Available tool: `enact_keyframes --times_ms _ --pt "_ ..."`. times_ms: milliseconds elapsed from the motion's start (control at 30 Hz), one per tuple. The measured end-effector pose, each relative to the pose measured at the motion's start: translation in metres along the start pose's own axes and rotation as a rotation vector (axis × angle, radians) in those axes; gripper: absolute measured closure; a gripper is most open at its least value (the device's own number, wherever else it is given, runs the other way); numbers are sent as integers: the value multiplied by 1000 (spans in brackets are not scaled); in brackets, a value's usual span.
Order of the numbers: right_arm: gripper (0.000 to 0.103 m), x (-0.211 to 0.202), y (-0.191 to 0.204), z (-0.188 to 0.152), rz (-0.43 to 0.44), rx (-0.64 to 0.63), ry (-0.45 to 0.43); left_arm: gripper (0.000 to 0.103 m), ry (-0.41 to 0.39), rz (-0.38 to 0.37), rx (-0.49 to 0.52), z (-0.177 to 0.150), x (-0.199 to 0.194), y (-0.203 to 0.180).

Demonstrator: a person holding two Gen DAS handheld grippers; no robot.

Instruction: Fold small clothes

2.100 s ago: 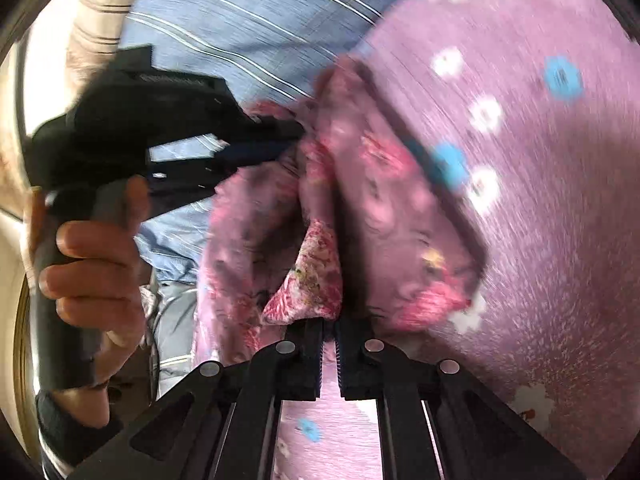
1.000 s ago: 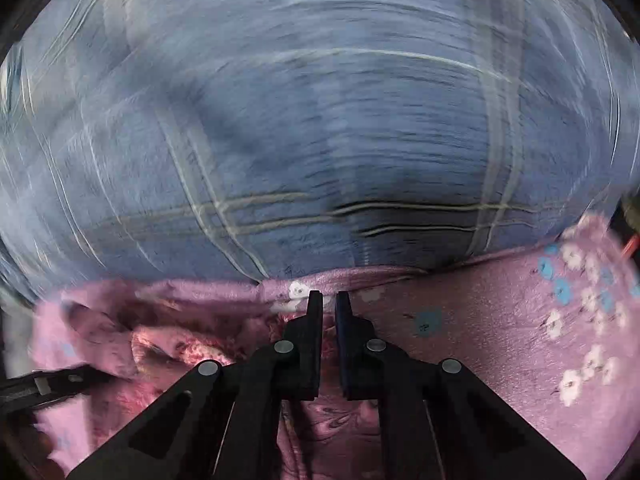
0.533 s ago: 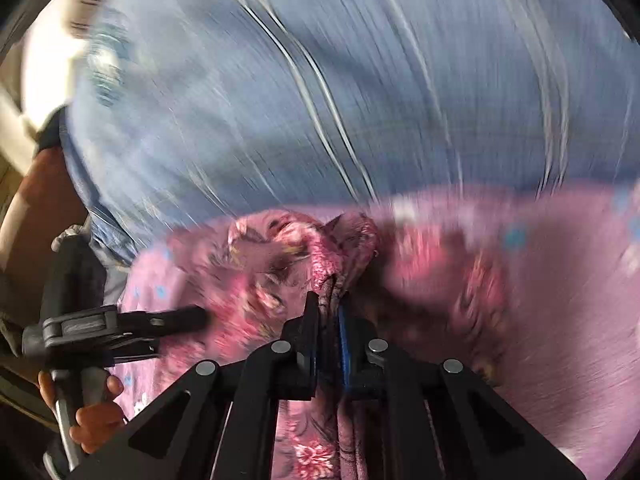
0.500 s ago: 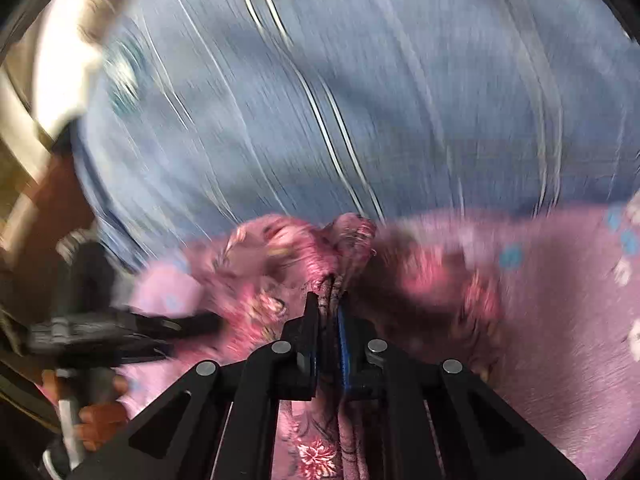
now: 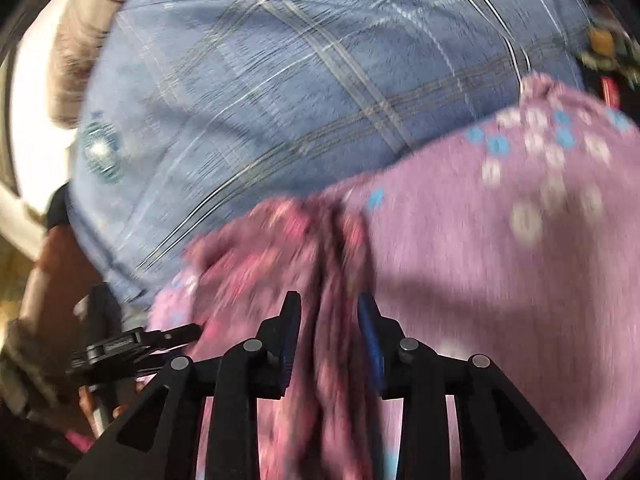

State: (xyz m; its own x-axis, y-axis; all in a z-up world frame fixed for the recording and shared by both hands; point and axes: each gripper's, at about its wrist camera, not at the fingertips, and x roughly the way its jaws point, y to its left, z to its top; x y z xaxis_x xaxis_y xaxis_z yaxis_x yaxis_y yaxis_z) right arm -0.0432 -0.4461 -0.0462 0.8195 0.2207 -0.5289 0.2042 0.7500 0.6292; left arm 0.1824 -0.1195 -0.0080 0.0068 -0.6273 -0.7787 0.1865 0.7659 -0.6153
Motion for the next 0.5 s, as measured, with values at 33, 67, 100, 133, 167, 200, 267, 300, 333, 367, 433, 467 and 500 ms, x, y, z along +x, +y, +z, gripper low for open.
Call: enact_keyframes --times_ms 33,67,100,133,167,200,267,300,333,367,433,467,500 --pt "55 0 0 -11 25 -11 14 31 15 -33 -15 -14 1 5" --pt "41 3 3 -23 35 -21 29 31 23 -55 -26 -26 2 8" --pt "40 8 4 -35 17 -30 45 31 0 -58 -23 -41 2 7" --pt "42 17 8 -44 -10 -34 61 31 -19 -42 -14 -45 -2 2" --pt "65 25 17 -49 -36 -38 74 34 -12 -34 -14 -43 -1 3" --pt "87 25 20 -55 -78 -55 75 37 0 -50 -23 -49 -4 1" --pt "91 3 30 -62 -41 -56 -5 48 -1 -61 -30 -58 -1 -7" --pt "91 -9 33 -65 14 -43 -43 51 -19 -11 -18 -61 1 -10" --pt "91 -17 36 -68 96 -16 -71 58 -32 39 -7 -63 7 -13" --pt "91 -22 35 -72 187 22 -89 68 -36 104 7 -62 13 -11" --pt "91 -9 32 -79 182 64 -74 74 -30 141 6 -60 20 -8" --pt "91 4 25 -84 77 77 -26 75 -28 138 2 -60 17 -9" --pt "90 12 19 -87 -6 83 7 75 -14 152 -3 -61 14 -9"
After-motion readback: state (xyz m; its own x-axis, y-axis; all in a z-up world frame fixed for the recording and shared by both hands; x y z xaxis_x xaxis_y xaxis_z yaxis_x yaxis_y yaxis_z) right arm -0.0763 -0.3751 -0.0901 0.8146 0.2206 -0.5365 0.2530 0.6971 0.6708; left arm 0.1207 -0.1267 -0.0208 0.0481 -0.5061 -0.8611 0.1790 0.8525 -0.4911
